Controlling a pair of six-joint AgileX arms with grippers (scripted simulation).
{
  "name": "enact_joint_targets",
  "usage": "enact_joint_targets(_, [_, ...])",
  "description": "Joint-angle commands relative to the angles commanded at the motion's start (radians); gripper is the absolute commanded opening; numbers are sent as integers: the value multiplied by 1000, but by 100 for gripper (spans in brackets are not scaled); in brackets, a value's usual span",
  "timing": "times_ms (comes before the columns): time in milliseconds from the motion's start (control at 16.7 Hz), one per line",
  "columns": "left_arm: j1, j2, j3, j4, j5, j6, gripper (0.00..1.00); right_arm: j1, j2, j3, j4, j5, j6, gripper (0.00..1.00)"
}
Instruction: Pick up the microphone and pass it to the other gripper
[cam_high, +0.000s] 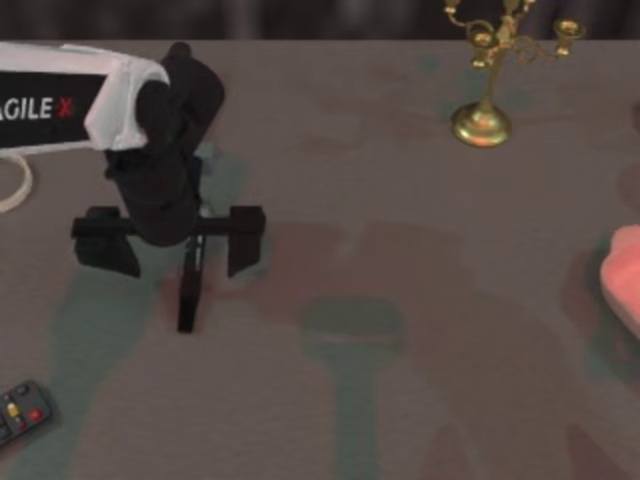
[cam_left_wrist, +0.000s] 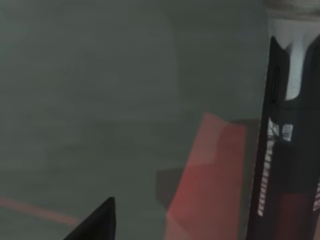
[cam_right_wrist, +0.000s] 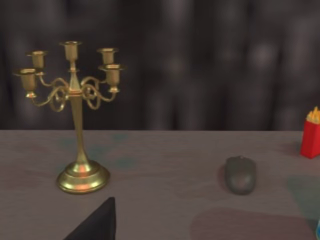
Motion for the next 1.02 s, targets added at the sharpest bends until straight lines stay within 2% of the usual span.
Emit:
enact_joint_targets(240, [2, 71, -59, 126, 1, 3, 100, 0, 0, 0, 0, 0, 0, 100])
enact_joint_targets(480, [2, 75, -62, 131, 1, 3, 100, 0, 0, 0, 0, 0, 0, 100])
enact_joint_targets(1020, [2, 75, -62, 131, 1, 3, 32, 0, 0, 0, 0, 0, 0, 100])
